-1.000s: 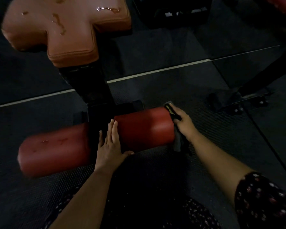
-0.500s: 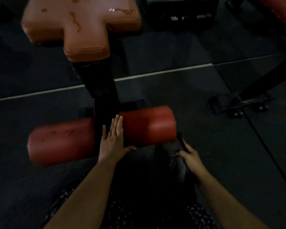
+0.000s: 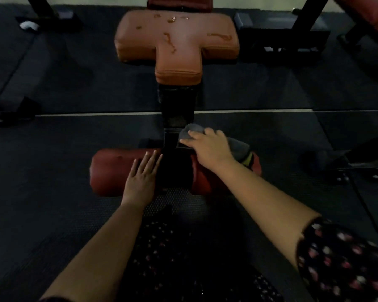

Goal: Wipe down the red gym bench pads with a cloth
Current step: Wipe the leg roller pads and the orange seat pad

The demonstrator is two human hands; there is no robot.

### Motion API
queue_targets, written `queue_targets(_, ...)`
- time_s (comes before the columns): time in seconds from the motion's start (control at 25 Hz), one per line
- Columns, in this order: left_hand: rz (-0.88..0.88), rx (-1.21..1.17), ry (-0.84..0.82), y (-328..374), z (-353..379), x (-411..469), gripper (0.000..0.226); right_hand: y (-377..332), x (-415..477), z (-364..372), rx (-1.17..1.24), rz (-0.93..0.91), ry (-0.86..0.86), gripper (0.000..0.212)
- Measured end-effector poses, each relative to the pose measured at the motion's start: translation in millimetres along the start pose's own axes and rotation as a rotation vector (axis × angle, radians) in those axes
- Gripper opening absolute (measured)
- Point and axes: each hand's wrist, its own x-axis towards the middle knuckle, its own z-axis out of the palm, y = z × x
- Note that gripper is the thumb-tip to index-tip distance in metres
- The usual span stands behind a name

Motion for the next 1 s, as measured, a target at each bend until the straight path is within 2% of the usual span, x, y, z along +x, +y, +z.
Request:
queue_targets(0.08,-0.008,0.04,0.014,3,-1,1,0.106,-25,14,12,-0.104,0.013,-0.112,0.036)
queue_targets(0.2,-0.015,0.017,0.01,9,-4,1,0.095,-50,-15,38,-0.449,-0.046,-0.133,0.043)
queue_targets(0.28,0.0,-0.051,0.041,0,-6,-5,0.099,-57,-49,57,-0.575,-0.146,-0.08,0.054)
queue_targets(0.36,-0.014,-0.133,0.105,-18,1,-22,0.098,-53,-80,81,-0.591,-0.235,-0.007,0.054)
queue_targets(0.44,-0.201,-0.217,0.164,-38,6,-47,0.094,-49,-99,92,-0.535,-0.268,0.099,0.051)
queue_targets(0.52,-0.445,-0.316,0.149,-56,9,-66,0.103,-53,-102,89,-0.397,-0.241,0.184,0.051)
queue_targets(0.6,-0.607,-0.362,0.091,-65,7,-69,0.111,-61,-84,72,-0.221,-0.16,0.266,0.05)
queue_targets(0.68,-0.691,-0.423,0.034,-62,2,-61,0.117,-70,-48,46,-0.053,-0.029,0.287,0.063)
queue_targets(0.76,-0.735,-0.492,0.009,-52,2,-60,0.123,-80,-13,24,0.069,0.057,0.224,0.074)
queue_targets(0.84,-0.699,-0.501,0.015,-49,6,-64,0.128,-91,9,21,0.124,0.108,0.13,0.077)
queue_targets(1.0,-0.573,-0.44,0.054,-58,11,-60,0.13,-103,12,38,0.063,0.115,0.049,0.076)
